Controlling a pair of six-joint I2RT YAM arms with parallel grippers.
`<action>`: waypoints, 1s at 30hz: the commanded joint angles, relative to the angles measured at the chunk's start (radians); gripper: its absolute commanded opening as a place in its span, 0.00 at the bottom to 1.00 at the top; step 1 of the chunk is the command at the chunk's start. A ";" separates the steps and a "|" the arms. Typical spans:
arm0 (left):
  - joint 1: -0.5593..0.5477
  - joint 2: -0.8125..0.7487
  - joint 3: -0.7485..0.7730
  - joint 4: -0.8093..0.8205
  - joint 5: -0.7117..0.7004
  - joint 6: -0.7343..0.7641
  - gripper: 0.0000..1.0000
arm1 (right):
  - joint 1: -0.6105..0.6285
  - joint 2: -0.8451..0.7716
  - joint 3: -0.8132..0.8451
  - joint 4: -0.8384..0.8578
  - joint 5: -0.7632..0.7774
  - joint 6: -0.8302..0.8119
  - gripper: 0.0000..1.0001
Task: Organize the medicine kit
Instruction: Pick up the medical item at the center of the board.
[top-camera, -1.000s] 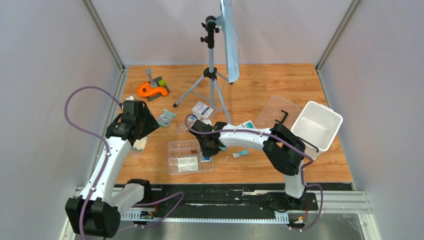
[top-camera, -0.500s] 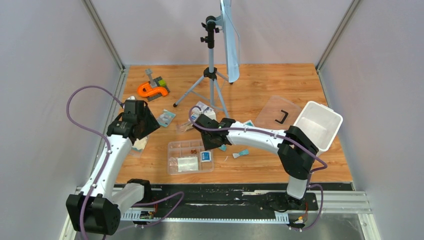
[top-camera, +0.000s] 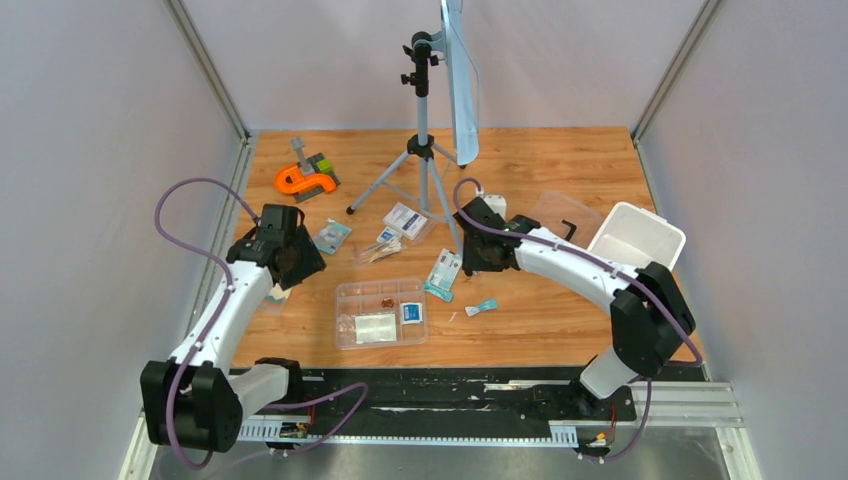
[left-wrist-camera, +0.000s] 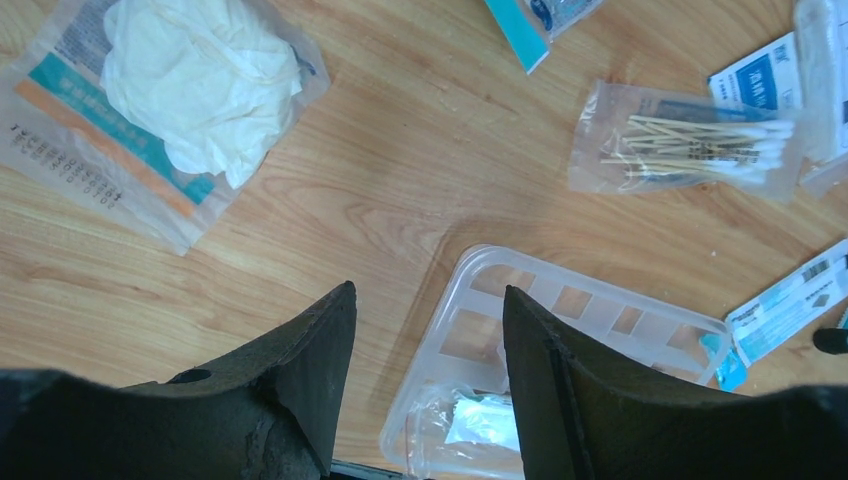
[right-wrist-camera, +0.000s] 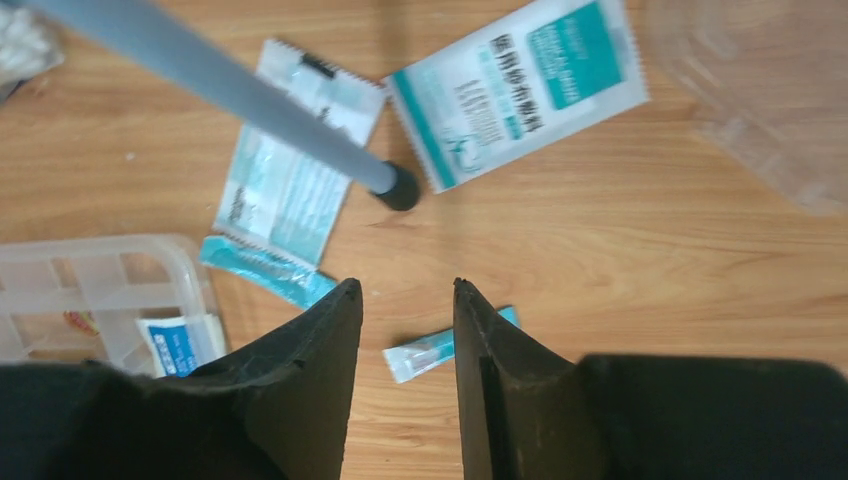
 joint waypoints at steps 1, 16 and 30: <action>0.000 0.061 0.019 -0.003 -0.012 -0.005 0.64 | -0.069 -0.089 -0.051 -0.001 0.028 0.012 0.40; 0.306 0.148 0.112 -0.053 0.107 0.050 0.79 | -0.141 -0.203 -0.128 0.051 0.012 -0.018 0.53; 0.319 0.148 0.146 -0.049 0.107 -0.047 0.77 | -0.378 -0.335 -0.135 0.079 -0.021 -0.116 0.57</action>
